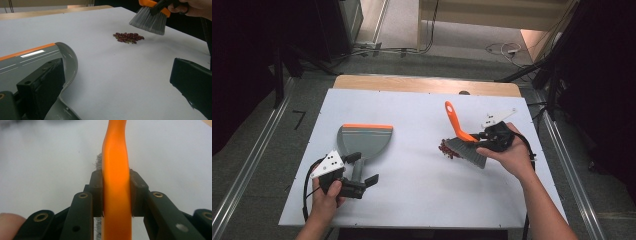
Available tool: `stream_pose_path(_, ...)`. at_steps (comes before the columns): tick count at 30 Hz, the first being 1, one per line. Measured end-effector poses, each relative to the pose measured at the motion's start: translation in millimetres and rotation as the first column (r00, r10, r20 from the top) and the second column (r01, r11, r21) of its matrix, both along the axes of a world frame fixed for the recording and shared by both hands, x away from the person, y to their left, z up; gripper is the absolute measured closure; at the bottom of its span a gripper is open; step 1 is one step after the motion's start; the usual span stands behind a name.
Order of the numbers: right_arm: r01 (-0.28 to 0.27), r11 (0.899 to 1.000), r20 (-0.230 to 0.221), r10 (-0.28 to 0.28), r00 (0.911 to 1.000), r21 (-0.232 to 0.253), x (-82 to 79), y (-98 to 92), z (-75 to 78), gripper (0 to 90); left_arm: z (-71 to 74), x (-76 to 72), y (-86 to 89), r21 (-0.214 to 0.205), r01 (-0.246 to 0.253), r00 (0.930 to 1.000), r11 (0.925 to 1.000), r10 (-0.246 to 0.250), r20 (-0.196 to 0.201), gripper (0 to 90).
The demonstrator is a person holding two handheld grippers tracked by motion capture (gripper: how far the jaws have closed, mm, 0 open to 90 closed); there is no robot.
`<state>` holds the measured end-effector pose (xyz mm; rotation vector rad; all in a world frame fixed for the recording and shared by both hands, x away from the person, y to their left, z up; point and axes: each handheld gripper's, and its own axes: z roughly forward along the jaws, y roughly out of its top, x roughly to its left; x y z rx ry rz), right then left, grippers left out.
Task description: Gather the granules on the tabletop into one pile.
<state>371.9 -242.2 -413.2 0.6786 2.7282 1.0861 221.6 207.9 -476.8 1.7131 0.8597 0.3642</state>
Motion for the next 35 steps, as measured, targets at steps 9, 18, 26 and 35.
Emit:
stream_pose_path(9,0.169,0.982,-0.05,-0.165,0.985,0.083,-21.3,-43.9,-10.1,67.9,1.2,-0.9,-0.1,0.003,-0.009,0.9999,1.0,0.009,0.007,0.5)
stream_pose_path(18,0.27,0.952,-0.078,-0.261,0.9622,0.143,-38.4,-76.2,-24.5,67.9,1.7,-1.6,2.0,0.0,-0.02,0.9997,0.9998,0.02,0.016,0.5)
stream_pose_path(26,0.322,0.926,-0.103,-0.307,0.9463,0.199,-50.3,-97.5,-32.8,68.0,1.9,-1.9,5.9,-0.003,-0.027,0.9992,0.9996,0.027,0.03,0.5)
stream_pose_path(35,0.34,0.916,-0.117,-0.321,0.9398,0.215,-50.2,-105.5,-36.3,68.0,1.7,-1.5,5.5,-0.002,-0.027,0.9991,0.9996,0.027,0.033,0.5)
